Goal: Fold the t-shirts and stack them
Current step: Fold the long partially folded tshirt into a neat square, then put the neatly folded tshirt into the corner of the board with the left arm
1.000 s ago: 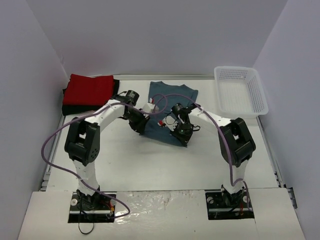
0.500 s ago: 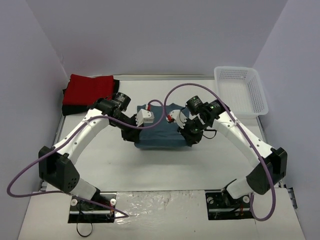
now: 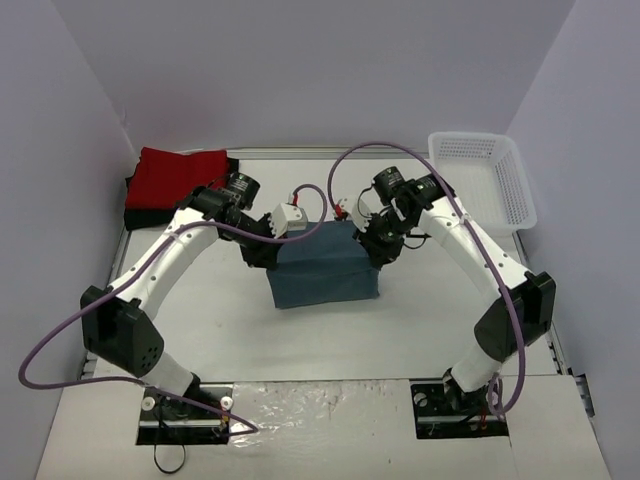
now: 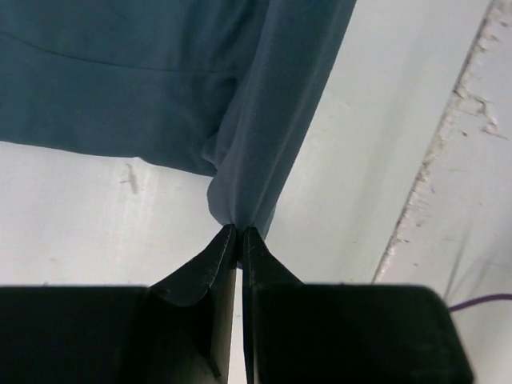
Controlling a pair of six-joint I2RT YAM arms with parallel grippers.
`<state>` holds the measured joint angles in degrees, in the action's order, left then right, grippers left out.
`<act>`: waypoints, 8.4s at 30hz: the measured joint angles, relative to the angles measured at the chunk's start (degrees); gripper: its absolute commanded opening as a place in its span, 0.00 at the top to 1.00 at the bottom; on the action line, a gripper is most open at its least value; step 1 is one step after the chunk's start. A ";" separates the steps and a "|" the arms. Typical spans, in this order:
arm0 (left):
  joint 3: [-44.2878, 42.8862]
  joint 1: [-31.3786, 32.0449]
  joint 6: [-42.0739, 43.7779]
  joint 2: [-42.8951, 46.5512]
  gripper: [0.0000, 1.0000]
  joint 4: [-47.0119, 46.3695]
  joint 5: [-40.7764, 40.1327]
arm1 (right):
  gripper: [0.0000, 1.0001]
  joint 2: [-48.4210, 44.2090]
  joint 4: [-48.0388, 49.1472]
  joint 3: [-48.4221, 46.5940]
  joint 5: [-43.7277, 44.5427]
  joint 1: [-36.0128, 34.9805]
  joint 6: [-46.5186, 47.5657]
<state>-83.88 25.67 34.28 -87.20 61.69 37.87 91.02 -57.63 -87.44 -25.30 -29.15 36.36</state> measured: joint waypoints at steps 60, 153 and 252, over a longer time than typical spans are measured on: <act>2.32 -19.58 -25.24 1.31 0.54 -25.46 -18.29 | 0.24 15.08 17.22 -12.63 16.00 -19.96 -5.57; 19.34 -17.57 -85.37 -22.64 0.06 -64.57 10.38 | 1.00 36.24 14.67 -23.96 34.53 -26.38 -8.33; -63.93 -2.73 -19.39 -48.04 0.98 -8.28 -71.58 | 0.00 21.29 18.01 9.46 15.72 -0.52 -4.00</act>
<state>-147.81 22.94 14.90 -135.24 53.41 -33.71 112.31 -39.62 -77.97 -9.58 -29.67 32.36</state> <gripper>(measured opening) 0.094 0.999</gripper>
